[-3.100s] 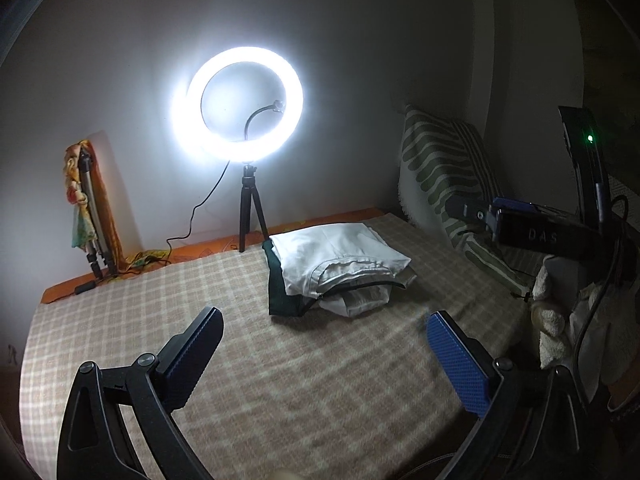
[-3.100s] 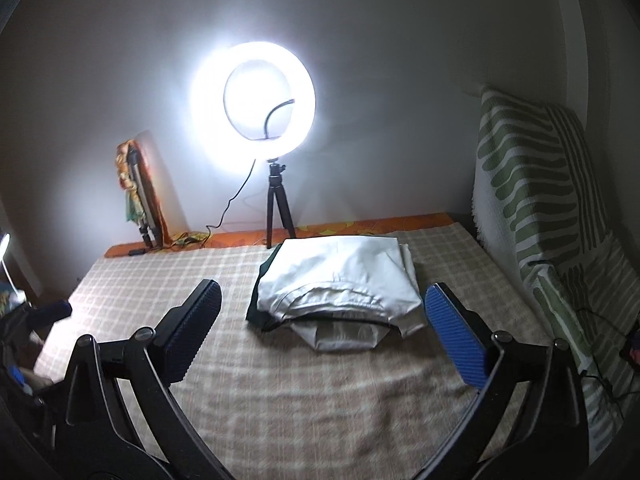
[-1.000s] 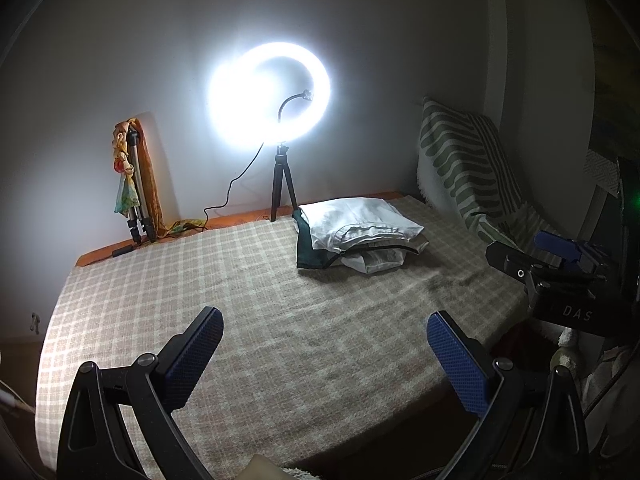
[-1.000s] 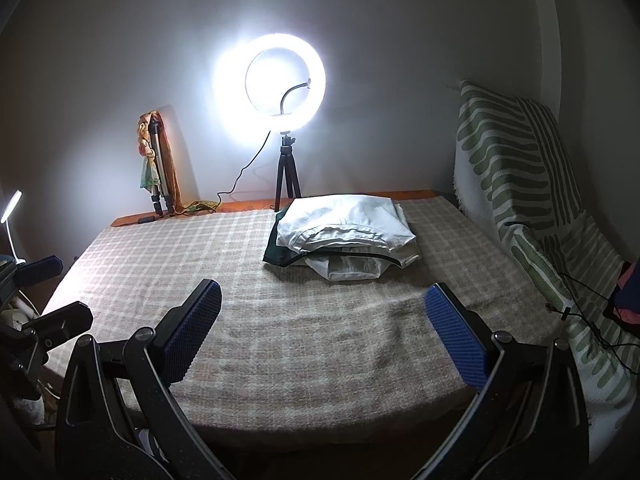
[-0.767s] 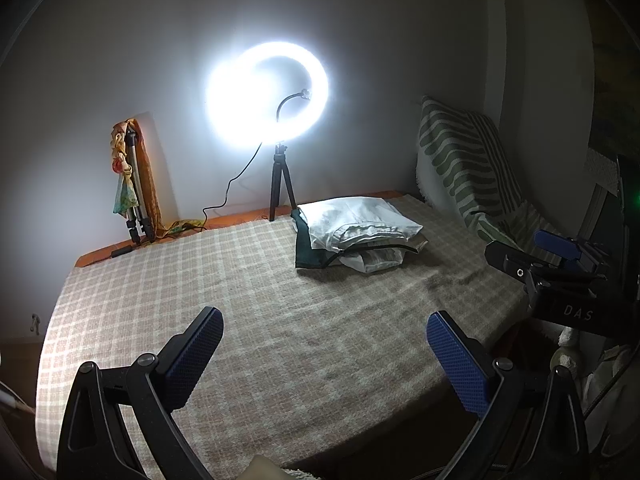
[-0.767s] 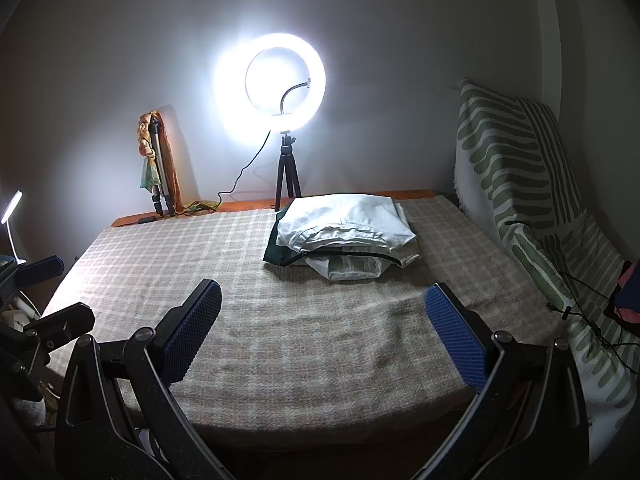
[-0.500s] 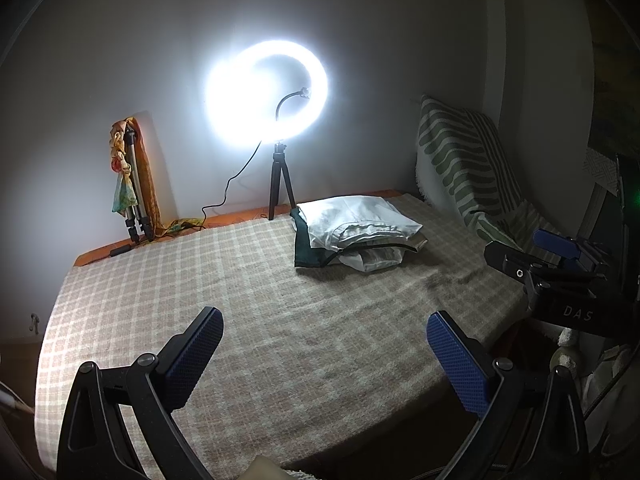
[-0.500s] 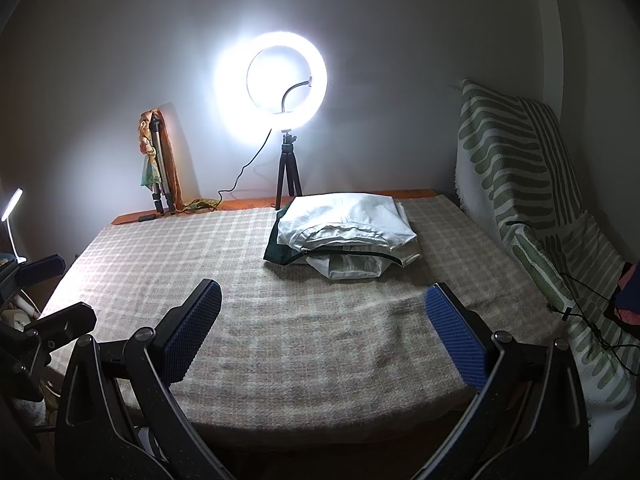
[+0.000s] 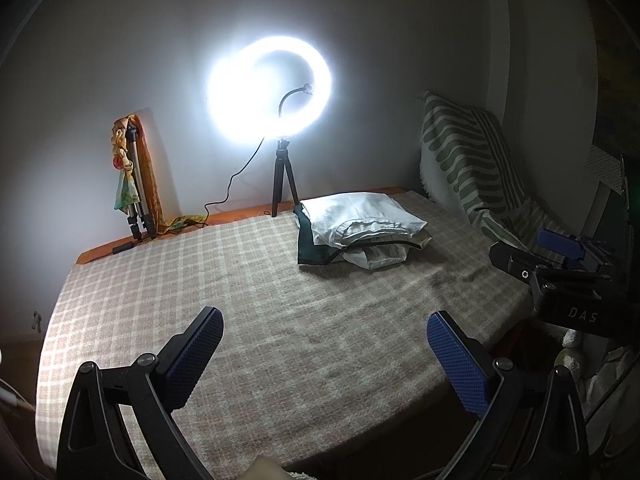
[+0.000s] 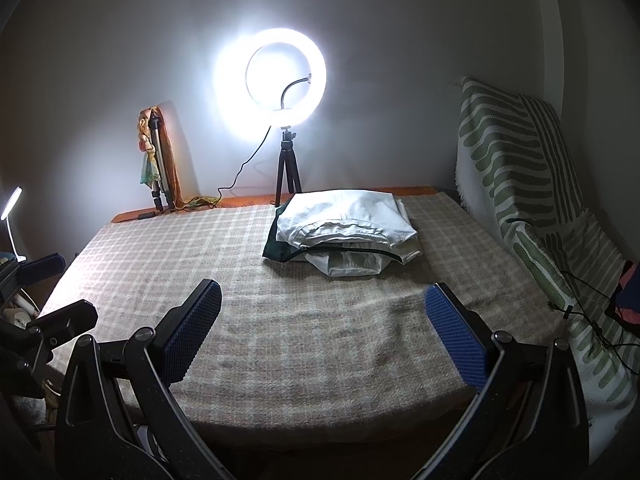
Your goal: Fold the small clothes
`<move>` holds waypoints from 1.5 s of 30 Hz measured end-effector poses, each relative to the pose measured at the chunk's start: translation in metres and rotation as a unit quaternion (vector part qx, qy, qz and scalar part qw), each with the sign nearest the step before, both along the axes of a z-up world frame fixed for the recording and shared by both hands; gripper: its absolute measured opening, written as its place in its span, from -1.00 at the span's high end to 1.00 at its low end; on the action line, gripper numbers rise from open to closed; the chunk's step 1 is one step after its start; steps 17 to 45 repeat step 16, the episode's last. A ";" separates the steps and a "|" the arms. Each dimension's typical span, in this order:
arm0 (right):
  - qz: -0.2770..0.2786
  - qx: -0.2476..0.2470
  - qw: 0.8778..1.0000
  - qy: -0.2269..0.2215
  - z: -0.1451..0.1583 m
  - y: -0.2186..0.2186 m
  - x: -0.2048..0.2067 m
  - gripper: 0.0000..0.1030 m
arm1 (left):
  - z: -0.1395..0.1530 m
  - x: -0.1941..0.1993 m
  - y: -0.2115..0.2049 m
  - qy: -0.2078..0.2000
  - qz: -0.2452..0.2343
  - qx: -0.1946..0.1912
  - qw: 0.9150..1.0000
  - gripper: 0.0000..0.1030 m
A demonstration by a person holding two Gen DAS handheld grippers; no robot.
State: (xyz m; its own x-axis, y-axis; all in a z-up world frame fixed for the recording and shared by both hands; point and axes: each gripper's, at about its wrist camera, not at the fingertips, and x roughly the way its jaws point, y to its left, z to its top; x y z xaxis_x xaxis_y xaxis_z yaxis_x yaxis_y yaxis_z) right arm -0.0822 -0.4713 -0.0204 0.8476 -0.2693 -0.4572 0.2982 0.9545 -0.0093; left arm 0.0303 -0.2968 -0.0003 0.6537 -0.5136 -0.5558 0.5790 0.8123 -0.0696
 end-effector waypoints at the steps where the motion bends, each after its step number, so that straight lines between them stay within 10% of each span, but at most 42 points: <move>1: 0.000 0.001 1.000 0.000 0.000 0.000 0.000 -1.00 | 0.000 0.001 0.000 0.001 0.000 0.001 1.000 -0.99; 45: 0.001 0.004 1.000 0.003 -0.007 -0.001 0.001 -1.00 | -0.004 0.005 -0.002 0.003 -0.002 0.005 1.000 -0.99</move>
